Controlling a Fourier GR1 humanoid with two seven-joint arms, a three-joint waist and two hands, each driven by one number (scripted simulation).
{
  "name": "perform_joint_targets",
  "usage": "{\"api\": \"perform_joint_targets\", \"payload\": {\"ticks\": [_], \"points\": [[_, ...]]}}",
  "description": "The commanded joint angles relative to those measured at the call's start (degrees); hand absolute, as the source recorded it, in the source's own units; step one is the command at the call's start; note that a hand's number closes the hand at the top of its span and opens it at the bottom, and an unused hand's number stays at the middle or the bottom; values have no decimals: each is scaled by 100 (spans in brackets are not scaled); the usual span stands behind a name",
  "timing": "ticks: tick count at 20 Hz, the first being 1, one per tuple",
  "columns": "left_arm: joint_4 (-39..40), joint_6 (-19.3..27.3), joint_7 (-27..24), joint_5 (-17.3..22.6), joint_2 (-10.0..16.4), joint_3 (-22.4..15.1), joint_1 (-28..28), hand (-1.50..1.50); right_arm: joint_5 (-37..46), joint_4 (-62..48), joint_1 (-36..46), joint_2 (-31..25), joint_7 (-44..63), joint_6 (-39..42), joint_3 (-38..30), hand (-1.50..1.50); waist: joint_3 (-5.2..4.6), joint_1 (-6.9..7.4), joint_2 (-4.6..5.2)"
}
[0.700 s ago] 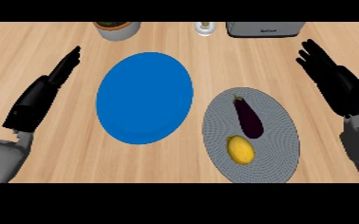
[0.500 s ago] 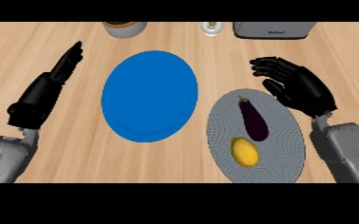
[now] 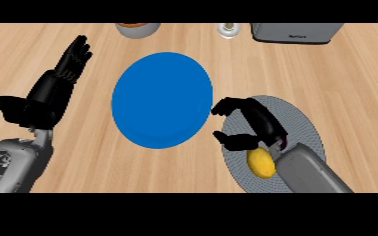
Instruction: Pick the eggplant from the placemat and place it in the plate
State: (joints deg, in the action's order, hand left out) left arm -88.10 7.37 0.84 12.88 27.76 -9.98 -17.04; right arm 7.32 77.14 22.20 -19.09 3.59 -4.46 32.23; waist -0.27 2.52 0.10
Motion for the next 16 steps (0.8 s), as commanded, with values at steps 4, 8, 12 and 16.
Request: {"api": "perform_joint_targets", "payload": {"ticks": [4, 8, 12, 16], "points": [[-594, -152, 503, 361, 188, 419, 218, 0, 282, -691, -731, 1219, -1524, -1227, 52, -150, 34, -170, -16], [-808, -114, 806, 172, 116, 515, 257, 0, 514, -309, -369, 906, -1439, -1092, -358, -150, 28, -234, -24], [-350, -33, 382, -11, -172, 421, 182, 0, 1100, 67, 573, 453, 236, -646, -308, -150, 18, -264, -29], [-258, -139, 204, 45, -105, 517, 380, 0, 1572, 325, 779, -401, 1485, 233, -26, -150, 0, -333, -68]]}}
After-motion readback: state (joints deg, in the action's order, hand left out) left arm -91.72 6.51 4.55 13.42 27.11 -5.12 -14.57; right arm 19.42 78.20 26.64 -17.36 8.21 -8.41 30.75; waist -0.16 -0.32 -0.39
